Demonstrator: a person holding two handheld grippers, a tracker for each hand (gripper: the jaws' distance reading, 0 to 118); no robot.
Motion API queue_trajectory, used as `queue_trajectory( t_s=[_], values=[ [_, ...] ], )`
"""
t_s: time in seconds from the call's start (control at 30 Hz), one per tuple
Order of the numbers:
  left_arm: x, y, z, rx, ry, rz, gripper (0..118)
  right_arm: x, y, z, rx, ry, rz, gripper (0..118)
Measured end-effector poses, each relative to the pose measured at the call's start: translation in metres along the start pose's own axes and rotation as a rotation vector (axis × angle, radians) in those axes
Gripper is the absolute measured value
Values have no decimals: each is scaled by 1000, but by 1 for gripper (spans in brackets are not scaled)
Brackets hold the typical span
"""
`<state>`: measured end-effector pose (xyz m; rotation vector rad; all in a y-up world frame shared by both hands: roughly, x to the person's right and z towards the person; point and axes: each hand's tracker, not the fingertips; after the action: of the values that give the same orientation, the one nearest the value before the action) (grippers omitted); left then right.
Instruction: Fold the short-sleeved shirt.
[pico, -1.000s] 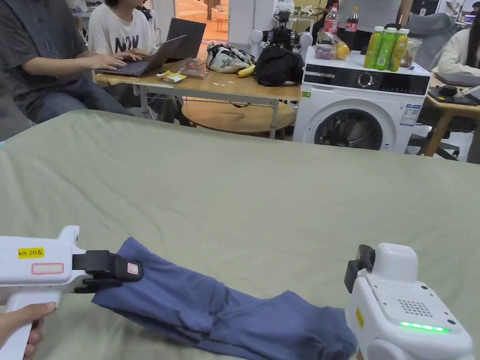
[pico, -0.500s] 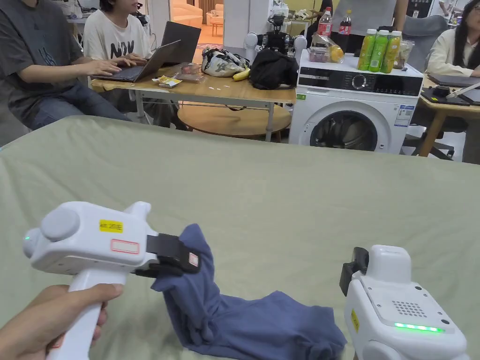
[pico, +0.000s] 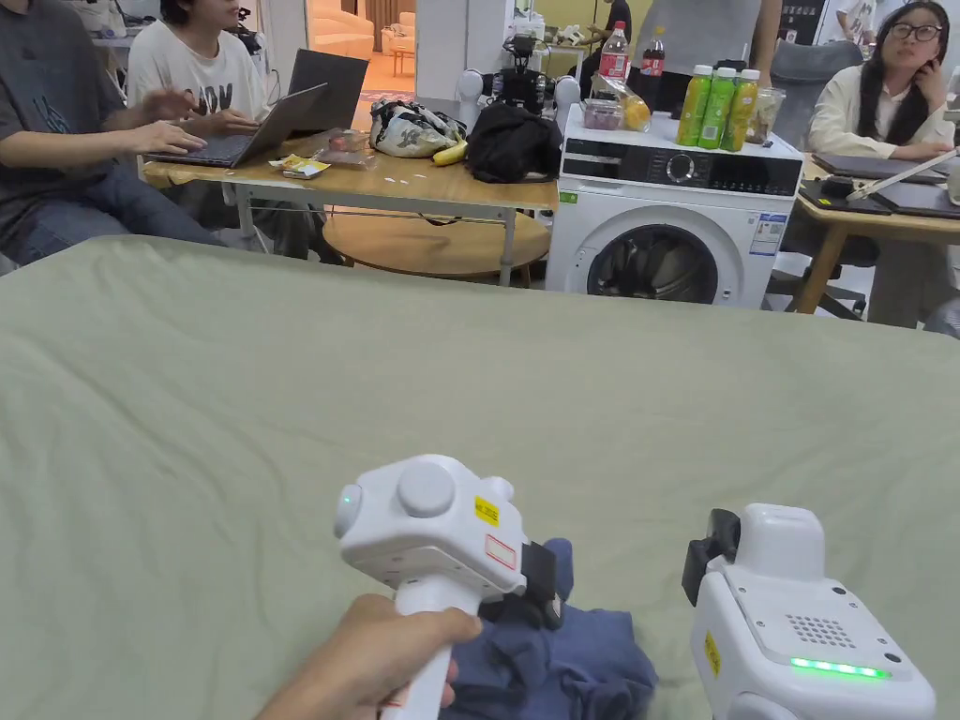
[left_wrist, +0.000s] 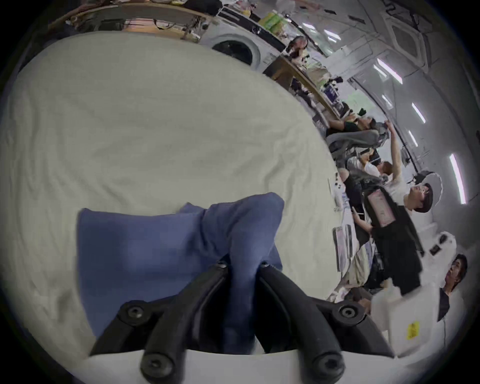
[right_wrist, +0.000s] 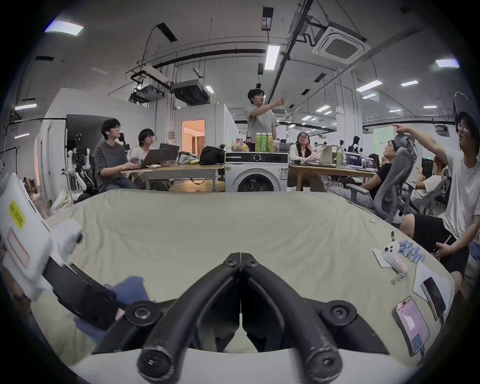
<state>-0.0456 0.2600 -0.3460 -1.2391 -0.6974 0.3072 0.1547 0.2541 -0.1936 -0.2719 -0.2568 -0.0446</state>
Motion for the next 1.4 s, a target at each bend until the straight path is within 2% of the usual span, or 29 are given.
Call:
queue_trajectory(
  t_s=[0.07,0.13,0.2,0.4,0.47,0.57,0.6,0.67,0.7,0.83,0.97,1.07,1.27,1.4],
  values=[
    [-2,0,-10,-2,10,17,8,2,-1,0,-2,-2,-3,0],
    [-2,-2,-19,-19,23,39,29,2,-1,0,-6,-6,-5,0],
    [-10,-3,-22,-45,-57,84,54,3,-2,0,-10,-7,-7,0],
    [-10,-9,15,-11,-200,41,57,4,-3,1,-10,-3,-1,0],
    [-16,-8,32,21,-273,41,52,4,-3,2,-9,-2,-4,0],
    [-22,-7,46,109,-286,-15,8,4,-4,1,-10,-2,-7,0],
    [-23,-7,44,118,-237,-24,6,4,-4,1,-11,-2,-10,0],
    [-24,-6,29,86,-171,-7,2,4,-4,0,-11,-2,-14,0],
    [-27,-7,19,57,-182,9,2,3,-4,0,-12,-1,-15,0],
    [-26,-17,-28,-80,-315,29,0,2,-4,0,-10,1,-17,0],
    [-27,-29,-74,-82,-248,54,0,2,-5,0,-15,1,-10,0],
    [-37,-38,-90,-48,-265,84,0,4,-6,-1,-17,-5,-13,0],
    [-25,-36,-61,9,-243,2,0,7,-5,0,-5,-15,-15,0],
    [-28,-34,-7,175,-223,-60,0,8,-5,-1,4,-23,-21,0]
  ],
)
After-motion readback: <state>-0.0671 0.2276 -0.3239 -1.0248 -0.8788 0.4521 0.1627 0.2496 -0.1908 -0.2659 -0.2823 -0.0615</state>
